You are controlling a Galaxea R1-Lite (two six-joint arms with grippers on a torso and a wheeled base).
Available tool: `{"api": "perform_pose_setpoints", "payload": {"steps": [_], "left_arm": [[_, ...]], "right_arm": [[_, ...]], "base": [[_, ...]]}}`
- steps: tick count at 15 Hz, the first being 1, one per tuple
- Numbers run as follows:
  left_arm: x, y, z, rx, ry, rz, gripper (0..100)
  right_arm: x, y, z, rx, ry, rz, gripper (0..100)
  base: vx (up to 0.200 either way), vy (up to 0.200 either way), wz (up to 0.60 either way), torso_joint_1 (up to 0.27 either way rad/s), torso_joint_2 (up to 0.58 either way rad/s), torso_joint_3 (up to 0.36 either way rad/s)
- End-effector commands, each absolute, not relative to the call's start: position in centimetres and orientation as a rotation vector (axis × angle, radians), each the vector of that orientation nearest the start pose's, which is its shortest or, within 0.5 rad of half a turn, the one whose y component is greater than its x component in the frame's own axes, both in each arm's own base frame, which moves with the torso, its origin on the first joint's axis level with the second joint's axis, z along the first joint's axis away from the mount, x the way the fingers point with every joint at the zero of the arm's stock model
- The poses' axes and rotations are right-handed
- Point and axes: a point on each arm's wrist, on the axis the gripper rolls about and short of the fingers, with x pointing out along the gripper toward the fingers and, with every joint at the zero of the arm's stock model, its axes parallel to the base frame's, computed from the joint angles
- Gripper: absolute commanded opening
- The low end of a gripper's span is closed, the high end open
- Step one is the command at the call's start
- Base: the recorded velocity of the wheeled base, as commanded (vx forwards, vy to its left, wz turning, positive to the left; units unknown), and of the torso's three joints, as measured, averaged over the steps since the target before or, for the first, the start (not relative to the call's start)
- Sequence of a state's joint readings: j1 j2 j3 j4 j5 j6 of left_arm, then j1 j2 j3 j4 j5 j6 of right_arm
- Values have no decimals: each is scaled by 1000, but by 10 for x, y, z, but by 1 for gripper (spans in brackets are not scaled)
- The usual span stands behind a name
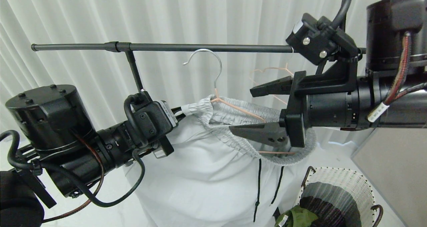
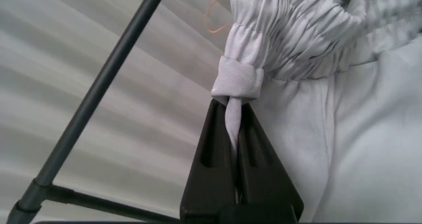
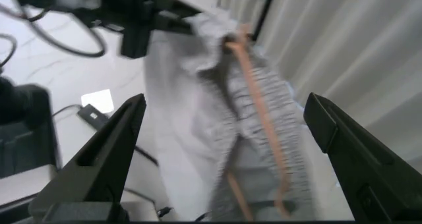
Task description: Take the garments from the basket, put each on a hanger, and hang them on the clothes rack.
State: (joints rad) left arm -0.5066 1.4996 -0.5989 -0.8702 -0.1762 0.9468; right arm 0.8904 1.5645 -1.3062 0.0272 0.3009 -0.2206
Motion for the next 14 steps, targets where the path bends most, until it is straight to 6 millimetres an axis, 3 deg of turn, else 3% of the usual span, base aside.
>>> {"api": "perform_pose_setpoints", "payload": {"steps": [1,9,14], "left_arm": [[216,-125,205,912,-293,-651,0],[204,-139,208,903,-341,-715,0],[204,-142,210,898,-372,-710,0]], "right_arm": [[165,228,293,-293,183,1241,100],[177,228,283,-297,229,1209,100],[171,223,278,-321,321,1219,100]], "base": [[0,0,0,0,0,0],[0,0,0,0,0,0],[0,0,0,0,0,0]]}}
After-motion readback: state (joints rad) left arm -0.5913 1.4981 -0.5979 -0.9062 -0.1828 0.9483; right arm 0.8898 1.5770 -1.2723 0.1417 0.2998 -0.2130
